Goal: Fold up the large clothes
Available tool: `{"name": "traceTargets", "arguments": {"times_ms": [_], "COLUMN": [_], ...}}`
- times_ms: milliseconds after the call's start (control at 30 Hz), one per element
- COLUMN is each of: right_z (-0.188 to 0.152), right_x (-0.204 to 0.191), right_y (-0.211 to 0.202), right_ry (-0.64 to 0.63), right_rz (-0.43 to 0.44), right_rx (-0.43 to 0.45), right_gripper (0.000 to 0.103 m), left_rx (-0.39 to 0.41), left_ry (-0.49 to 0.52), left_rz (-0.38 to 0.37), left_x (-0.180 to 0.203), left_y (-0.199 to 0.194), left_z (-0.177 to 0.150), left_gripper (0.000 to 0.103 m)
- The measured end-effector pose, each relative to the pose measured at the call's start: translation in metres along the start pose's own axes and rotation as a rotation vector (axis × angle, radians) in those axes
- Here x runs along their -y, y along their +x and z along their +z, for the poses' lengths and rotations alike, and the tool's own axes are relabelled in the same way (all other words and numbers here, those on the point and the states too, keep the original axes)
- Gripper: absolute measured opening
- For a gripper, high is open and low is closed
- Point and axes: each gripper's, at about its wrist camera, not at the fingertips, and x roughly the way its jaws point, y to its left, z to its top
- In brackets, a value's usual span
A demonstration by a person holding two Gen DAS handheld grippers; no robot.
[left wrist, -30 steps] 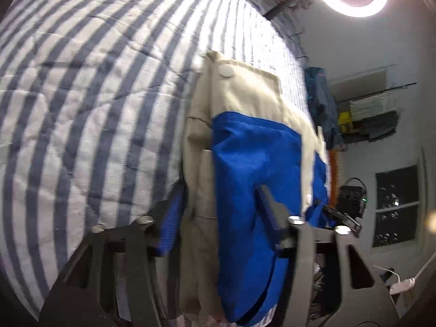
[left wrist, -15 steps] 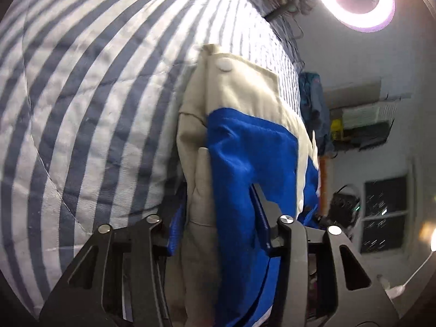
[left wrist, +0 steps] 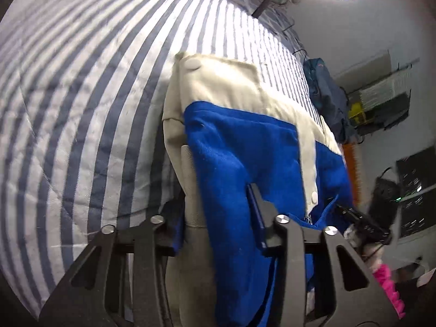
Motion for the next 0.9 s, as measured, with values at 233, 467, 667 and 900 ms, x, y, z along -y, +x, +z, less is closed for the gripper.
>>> {"name": "traceTargets", "arguments": {"times_ms": [233,467,667,900], "right_z": [0.005,0.012,0.013,0.011], "right_x": [-0.041,-0.06,-0.064,-0.053], "right_y": [-0.011,-0.032,-0.056,-0.084], "right_ry": [-0.108,-0.215,-0.257,-0.268], "right_rz": [-0.127,-0.208,-0.27,-0.336], "right_rx": [0.02,0.046,0.099,0.138], "right_gripper": [0.025,0.023,0.022,0.021], "left_rx": [0.091,0.124,0.12,0.124], "left_ry": [0.193,0.252,0.27,0.321], "left_rz": [0.062,0.029,-0.014,-0.057], "left_x": [0.058,0.091,0.112,0.142], "left_y": [-0.022,-0.033,-0.028,-0.016], "left_z": [-0.004,-0.006,-0.004,0.004], "left_gripper": [0.033,0.031,0.031,0.031]}}
